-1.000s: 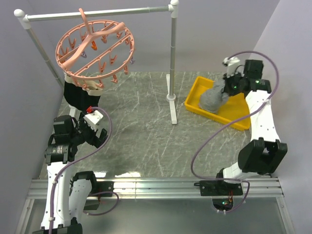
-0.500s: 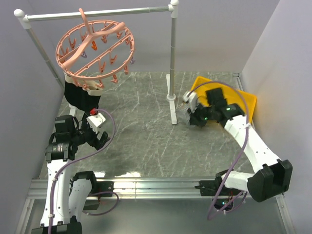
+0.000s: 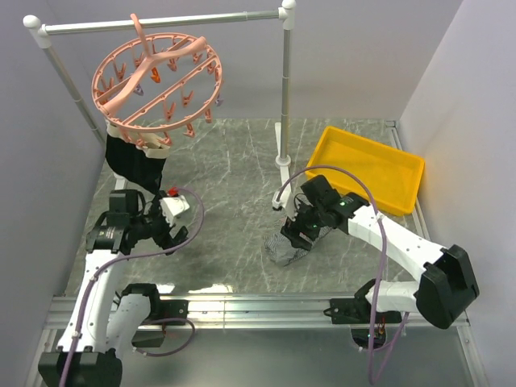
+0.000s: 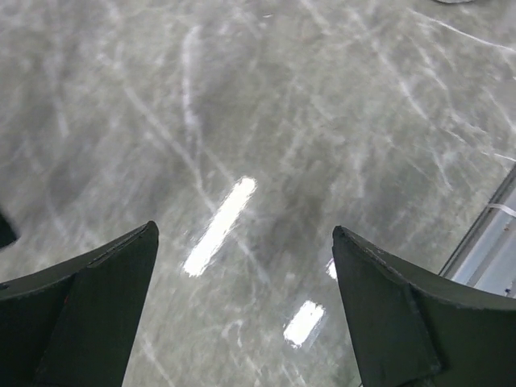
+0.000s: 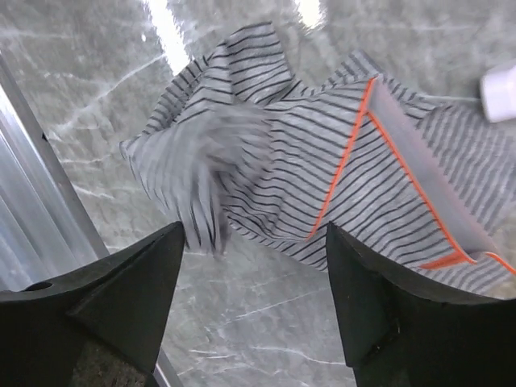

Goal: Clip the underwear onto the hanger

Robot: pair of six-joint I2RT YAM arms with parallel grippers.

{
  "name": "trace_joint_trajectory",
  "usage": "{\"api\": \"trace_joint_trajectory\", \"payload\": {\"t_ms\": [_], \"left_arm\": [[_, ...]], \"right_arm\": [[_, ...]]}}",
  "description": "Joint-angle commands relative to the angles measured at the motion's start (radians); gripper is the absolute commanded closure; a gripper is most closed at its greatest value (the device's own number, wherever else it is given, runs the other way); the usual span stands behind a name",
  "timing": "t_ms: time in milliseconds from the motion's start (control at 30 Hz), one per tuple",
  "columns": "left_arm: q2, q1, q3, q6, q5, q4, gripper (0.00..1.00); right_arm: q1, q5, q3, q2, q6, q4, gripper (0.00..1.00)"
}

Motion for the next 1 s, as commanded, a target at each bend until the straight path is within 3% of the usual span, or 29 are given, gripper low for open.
{"api": "trace_joint_trajectory", "payload": {"t_ms": [0,233,367,467,667,767,967], "left_arm": [[0.03,-0.081,-0.007,-0.011,-0.017,0.066,0.05],[0.16,-0.264,0.006,-0.121,-0.049,0.218,0.05],[0.244,-0.453,0.031,-0.233,-0.171,0.342,0.07],[0.313,-0.56,0.058,-0.312,-0.188,0.425,0.07],[0.511,-0.758,0.21,-0.376,-0.23,0.442,0.07],[0.635,-0.8,0.343,-0.446,-0.219,0.434,0.1],[0.737,-0.858,0.393,-0.491,-0.253,0.565,0.1]], "right_arm": [[-0.012,0.014,0.028,-0.085,0.037,0.058,0.22],[-0.267,-0.079,0.013,-0.073,0.002,0.012,0.25],[-0.447,-0.102,0.039,-0.021,-0.059,-0.048,0.27],[-0.526,-0.084,0.049,0.006,-0.073,-0.06,0.27],[-0.617,-0.004,0.057,0.094,-0.027,-0.005,0.3],[-0.641,-0.013,0.082,0.166,0.035,0.016,0.34],[-0.64,-0.016,0.129,0.256,0.16,0.102,0.39]]}}
